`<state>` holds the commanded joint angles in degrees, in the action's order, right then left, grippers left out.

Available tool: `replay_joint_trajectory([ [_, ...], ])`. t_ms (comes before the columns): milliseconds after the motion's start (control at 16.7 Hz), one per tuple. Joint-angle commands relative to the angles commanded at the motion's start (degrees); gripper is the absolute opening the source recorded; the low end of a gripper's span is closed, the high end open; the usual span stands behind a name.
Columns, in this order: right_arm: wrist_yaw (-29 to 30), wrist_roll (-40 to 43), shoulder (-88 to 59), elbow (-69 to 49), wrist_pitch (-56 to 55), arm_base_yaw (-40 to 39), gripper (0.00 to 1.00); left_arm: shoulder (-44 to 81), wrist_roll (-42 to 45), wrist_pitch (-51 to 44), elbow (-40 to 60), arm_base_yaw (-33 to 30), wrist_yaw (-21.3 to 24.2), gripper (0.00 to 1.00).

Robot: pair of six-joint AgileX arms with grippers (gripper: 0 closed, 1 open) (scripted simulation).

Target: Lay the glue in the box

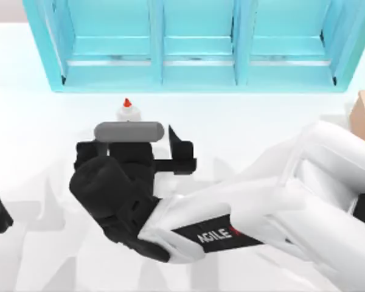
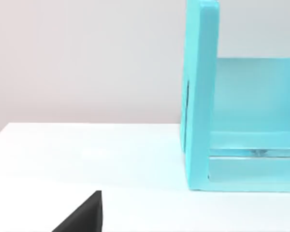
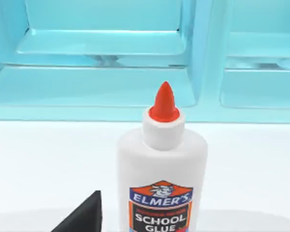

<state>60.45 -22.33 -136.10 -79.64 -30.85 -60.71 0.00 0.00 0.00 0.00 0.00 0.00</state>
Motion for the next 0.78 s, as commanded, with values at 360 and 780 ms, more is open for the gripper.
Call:
replay_joint_trajectory([
  [360,2.74,-0.87,-7.55,-5.01,-1.42,-2.65,1.0,0.0,0.0,0.0,0.0,0.0,0.0,1.0],
  [780,1.17,0.65,-9.73,-8.39,-1.6,-0.88,1.0,0.0,0.0,0.0,0.0,0.0,0.0,1.0],
])
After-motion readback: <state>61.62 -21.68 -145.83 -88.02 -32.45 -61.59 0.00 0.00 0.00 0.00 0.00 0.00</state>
